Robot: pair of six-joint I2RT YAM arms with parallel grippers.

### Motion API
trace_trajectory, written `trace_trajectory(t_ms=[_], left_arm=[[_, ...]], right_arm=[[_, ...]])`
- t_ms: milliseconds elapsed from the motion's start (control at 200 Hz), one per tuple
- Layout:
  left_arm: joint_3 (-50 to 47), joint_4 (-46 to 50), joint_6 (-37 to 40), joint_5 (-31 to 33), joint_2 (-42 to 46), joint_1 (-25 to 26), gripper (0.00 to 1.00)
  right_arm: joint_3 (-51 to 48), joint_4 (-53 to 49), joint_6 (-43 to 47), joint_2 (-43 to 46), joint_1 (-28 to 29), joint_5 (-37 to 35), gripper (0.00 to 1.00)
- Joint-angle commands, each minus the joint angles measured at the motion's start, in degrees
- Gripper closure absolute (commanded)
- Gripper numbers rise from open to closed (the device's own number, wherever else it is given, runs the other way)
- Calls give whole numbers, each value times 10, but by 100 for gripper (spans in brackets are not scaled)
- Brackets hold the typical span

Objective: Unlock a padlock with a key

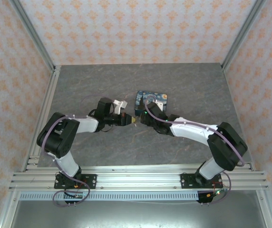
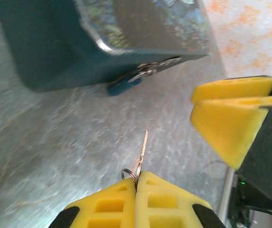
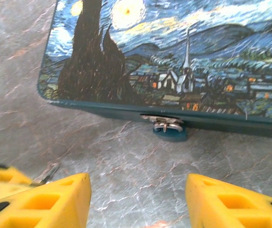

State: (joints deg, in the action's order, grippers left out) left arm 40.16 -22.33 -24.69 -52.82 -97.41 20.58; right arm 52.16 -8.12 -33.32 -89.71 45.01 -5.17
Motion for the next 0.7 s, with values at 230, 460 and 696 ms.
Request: trace_trajectory(t_ms=[230,460,696], left_arm=[[-48,66,65,133,93,2,100],[-47,98,89,149,115,3,100],[-53,98,102,152,120,5,100]], right_arm=[[75,-72,13,-107,10,-129,45],[102,-63,12,-149,10,-134,46],[131,-62,12,-184,9,-140,48]])
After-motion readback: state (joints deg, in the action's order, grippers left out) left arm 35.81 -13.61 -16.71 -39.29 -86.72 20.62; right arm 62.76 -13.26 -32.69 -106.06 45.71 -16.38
